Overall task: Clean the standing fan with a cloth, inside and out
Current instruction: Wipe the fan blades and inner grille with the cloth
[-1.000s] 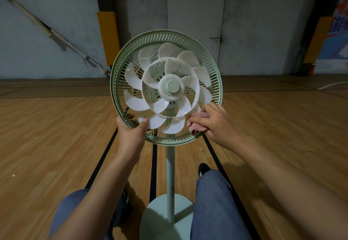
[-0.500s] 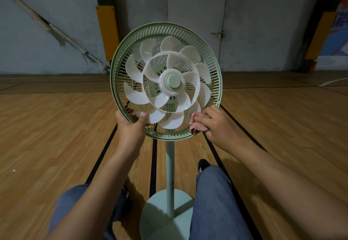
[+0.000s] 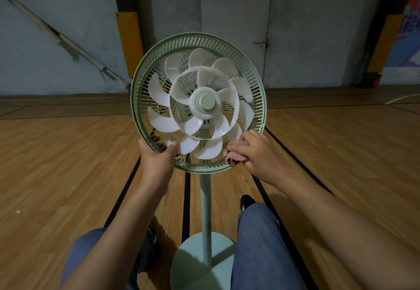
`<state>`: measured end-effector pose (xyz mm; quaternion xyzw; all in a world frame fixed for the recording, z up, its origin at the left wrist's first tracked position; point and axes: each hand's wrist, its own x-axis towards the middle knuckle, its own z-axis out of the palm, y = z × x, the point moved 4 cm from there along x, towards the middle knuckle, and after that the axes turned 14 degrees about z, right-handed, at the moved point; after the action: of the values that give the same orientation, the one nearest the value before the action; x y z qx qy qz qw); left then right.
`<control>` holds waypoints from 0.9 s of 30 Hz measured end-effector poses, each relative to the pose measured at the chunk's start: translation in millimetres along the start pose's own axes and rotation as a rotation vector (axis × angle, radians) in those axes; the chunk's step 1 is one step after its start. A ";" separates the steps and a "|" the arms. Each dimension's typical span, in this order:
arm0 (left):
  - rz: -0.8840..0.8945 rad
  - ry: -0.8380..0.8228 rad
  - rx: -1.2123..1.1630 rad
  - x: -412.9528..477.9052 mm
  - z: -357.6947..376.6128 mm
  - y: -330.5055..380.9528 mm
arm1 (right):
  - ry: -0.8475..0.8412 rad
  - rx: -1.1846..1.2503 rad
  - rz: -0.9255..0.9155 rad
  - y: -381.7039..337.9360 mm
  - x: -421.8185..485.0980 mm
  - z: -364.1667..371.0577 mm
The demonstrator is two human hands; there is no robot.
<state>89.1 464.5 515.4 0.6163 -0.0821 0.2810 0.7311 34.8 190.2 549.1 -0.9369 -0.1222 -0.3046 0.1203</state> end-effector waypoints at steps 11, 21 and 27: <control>-0.016 -0.011 0.016 -2.8 4.8 -2.0 | 0.109 0.394 0.451 3.7 14.0 -16.4; -0.009 0.003 0.030 -0.7 -0.2 -5.0 | 0.061 0.799 0.779 -21.4 13.7 18.0; -0.010 0.009 0.037 -0.6 -0.4 -1.8 | -0.128 0.721 0.758 -28.1 15.6 24.9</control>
<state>89.4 464.6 513.5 0.6290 -0.0705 0.2814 0.7213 52.0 226.5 543.1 -0.8312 0.1209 -0.1204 0.5291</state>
